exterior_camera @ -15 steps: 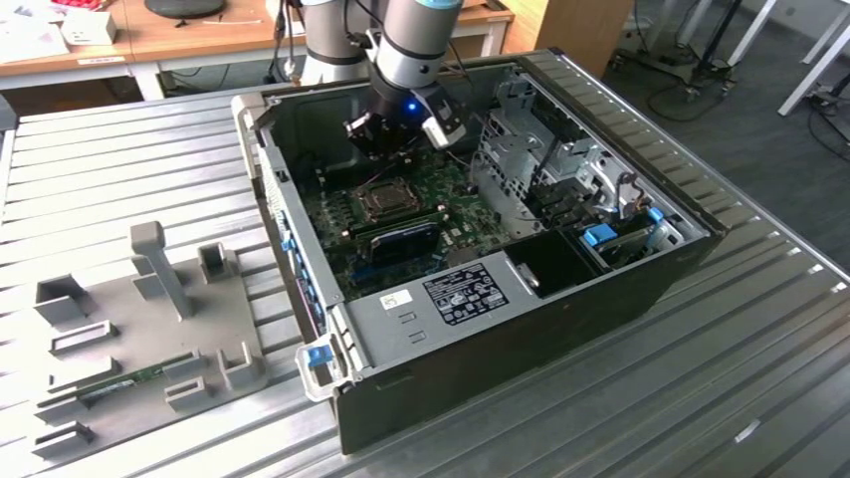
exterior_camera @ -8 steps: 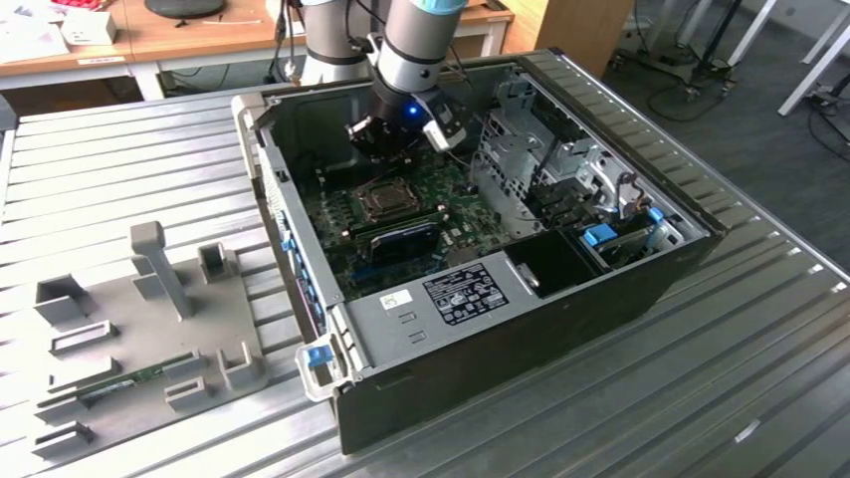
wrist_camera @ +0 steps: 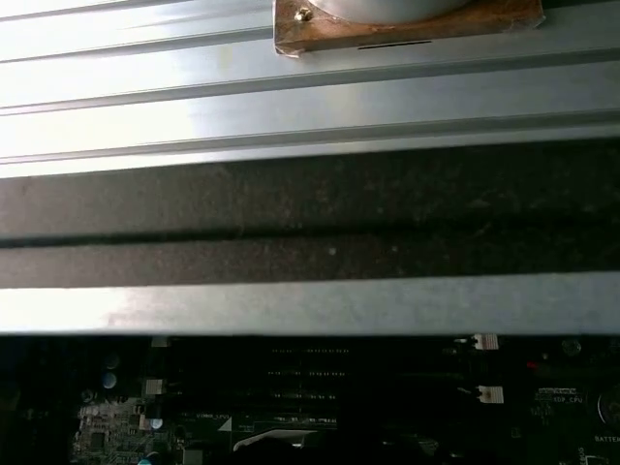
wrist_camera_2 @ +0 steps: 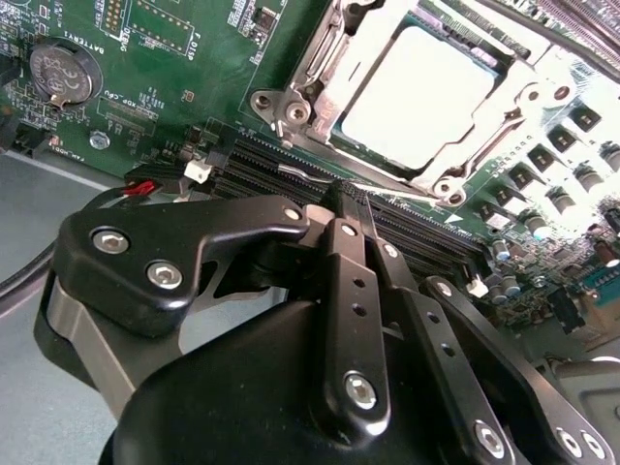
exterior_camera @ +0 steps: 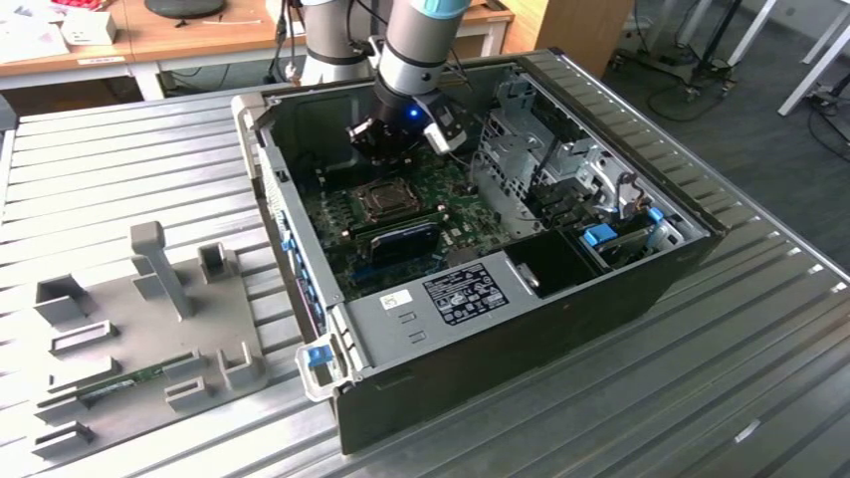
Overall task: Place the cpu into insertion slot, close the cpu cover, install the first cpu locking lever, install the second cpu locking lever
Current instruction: 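Install the first cpu locking lever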
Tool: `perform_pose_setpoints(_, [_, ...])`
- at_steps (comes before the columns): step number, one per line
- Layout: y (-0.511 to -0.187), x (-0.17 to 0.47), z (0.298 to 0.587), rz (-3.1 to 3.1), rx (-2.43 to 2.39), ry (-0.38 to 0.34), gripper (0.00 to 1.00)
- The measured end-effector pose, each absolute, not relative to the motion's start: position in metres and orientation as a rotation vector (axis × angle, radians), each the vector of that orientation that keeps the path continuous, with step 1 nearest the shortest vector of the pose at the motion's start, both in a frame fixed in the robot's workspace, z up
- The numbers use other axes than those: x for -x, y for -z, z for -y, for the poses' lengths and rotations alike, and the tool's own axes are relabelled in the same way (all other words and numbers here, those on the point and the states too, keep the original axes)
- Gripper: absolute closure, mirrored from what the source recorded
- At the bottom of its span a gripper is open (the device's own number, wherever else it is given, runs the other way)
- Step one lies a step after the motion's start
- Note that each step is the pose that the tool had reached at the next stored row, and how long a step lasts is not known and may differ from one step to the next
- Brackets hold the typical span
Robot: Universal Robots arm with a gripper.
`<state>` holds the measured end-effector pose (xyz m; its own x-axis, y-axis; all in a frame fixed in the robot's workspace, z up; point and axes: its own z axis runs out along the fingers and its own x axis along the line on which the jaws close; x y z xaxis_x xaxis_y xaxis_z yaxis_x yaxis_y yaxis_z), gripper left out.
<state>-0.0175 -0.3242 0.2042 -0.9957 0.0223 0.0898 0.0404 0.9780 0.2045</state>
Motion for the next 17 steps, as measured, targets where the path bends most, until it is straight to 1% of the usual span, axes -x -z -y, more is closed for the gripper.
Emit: perform_pose_setpoints(17, [-0.2041,0.0155,0.3249,3.014,0.052,0.314,0.90])
